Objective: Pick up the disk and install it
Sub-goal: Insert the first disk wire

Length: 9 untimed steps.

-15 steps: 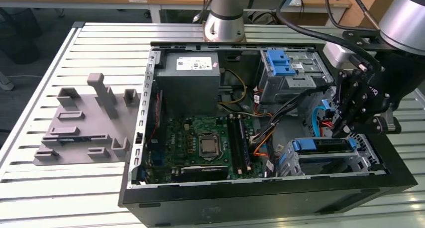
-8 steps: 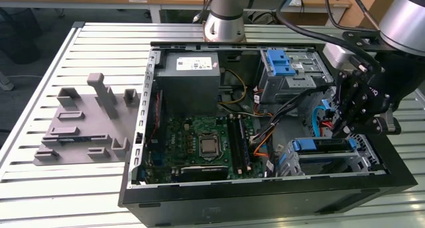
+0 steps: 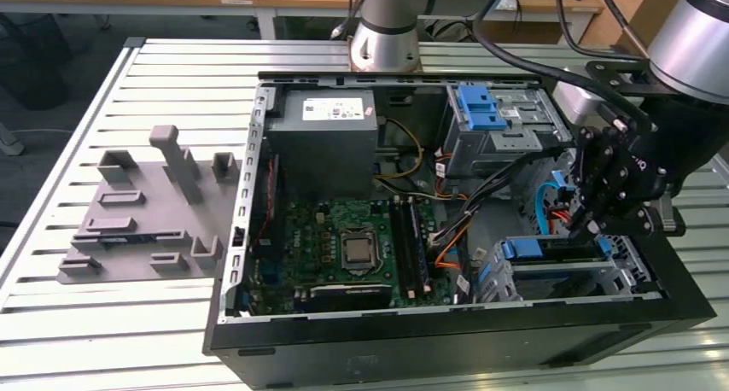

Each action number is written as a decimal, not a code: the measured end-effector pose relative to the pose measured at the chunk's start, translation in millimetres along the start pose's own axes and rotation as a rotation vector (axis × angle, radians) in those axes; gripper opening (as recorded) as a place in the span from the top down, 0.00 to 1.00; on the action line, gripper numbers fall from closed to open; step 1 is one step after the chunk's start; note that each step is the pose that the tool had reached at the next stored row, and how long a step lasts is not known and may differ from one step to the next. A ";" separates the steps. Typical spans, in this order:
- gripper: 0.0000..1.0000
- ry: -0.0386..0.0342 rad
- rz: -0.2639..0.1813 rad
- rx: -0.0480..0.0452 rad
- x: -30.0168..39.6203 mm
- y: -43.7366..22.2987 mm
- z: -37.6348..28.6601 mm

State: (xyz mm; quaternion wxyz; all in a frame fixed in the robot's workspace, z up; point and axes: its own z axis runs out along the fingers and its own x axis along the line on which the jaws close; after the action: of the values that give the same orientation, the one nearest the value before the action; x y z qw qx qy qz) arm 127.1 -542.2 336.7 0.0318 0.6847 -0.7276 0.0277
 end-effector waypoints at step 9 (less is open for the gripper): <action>0.83 -0.0001 -0.001 0.0000 -0.1 0.0 1.9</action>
State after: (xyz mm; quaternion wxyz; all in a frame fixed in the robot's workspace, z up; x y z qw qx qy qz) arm 127.1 -542.3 334.8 0.0318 0.6849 -0.7274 0.0277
